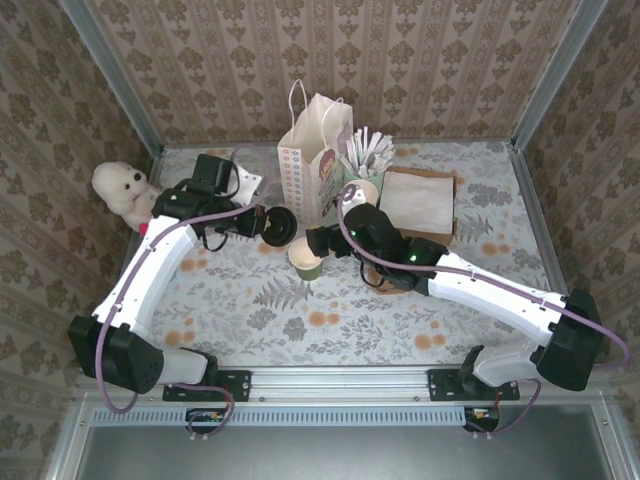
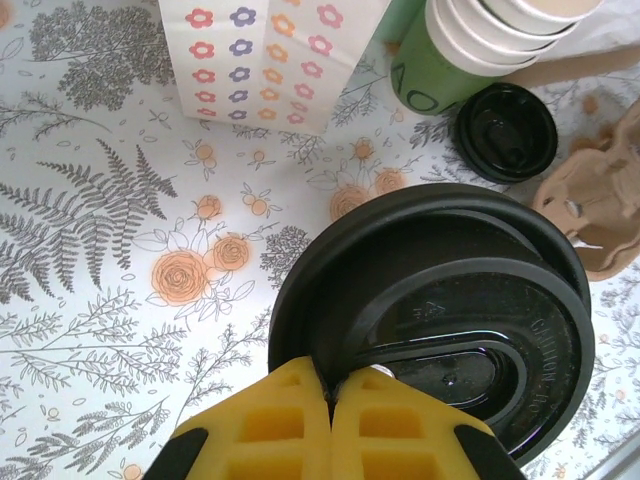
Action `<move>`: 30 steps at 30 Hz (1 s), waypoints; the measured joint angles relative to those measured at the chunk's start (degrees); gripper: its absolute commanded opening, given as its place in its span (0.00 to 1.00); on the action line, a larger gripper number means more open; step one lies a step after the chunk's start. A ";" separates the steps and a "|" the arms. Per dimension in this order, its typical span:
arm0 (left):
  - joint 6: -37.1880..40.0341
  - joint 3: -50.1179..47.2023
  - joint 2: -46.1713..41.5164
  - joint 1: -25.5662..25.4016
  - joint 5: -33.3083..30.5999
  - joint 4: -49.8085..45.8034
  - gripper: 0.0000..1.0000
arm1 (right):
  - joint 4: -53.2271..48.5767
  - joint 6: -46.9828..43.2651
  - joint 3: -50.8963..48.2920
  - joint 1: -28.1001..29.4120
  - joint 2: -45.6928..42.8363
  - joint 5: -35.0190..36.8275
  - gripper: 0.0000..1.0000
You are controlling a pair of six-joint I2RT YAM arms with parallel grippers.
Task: Pack the takeout coffee
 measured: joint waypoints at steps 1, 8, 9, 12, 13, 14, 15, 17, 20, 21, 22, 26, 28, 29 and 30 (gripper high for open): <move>-0.72 0.00 0.00 -0.63 -0.50 -0.35 0.00 | -0.96 2.05 -0.04 -0.76 0.02 -1.44 1.00; -8.44 0.74 0.76 -5.09 -4.87 -5.42 0.00 | -7.52 12.90 -0.13 -5.92 -0.04 -9.51 0.99; -9.88 1.18 1.05 -5.38 -5.51 -6.03 0.00 | -7.52 13.55 -0.39 -6.19 -0.17 -10.27 0.99; -14.40 3.06 2.14 -6.03 -7.54 -7.15 0.00 | -7.19 16.33 -2.16 -6.62 -1.01 -12.61 0.99; -15.58 3.39 2.45 -6.23 -8.09 -7.15 0.00 | -6.95 17.40 -2.69 -6.75 -1.11 -13.18 0.99; -16.81 3.48 2.78 -6.71 -8.83 -7.02 0.00 | -6.45 18.67 -3.48 -6.95 -1.11 -14.14 0.99; -17.92 3.48 3.17 -7.34 -9.53 -7.04 0.00 | -5.90 19.58 -4.17 -7.15 -1.11 -14.84 0.99; -19.43 3.48 4.07 -8.35 -10.23 -6.95 0.00 | -4.85 20.83 -5.62 -7.67 -1.11 -16.13 0.99; -20.70 3.74 5.95 -9.07 -10.60 -6.78 0.00 | -2.58 21.64 -7.76 -8.26 -1.07 -17.55 0.97; -21.07 4.24 6.91 -9.14 -10.82 -6.80 0.00 | -1.70 21.86 -8.48 -8.50 -0.98 -18.08 0.97; -21.16 4.59 7.63 -9.22 -11.02 -6.75 0.00 | -0.74 22.23 -9.16 -8.83 -0.83 -18.78 0.96; -21.53 5.33 11.02 -9.86 -11.41 -6.71 0.00 | 2.62 24.85 -10.88 -10.62 0.72 -21.33 0.95; -21.53 5.33 12.15 -10.19 -11.39 -6.60 0.00 | 3.34 25.97 -11.02 -11.04 1.62 -22.03 0.96; -21.53 5.33 12.79 -10.19 -11.30 -6.47 0.00 | 3.69 26.40 -11.02 -11.17 1.99 -22.38 0.96; -21.53 5.33 13.29 -10.19 -11.21 -6.27 0.00 | 3.96 26.60 -11.02 -11.21 2.25 -22.80 0.96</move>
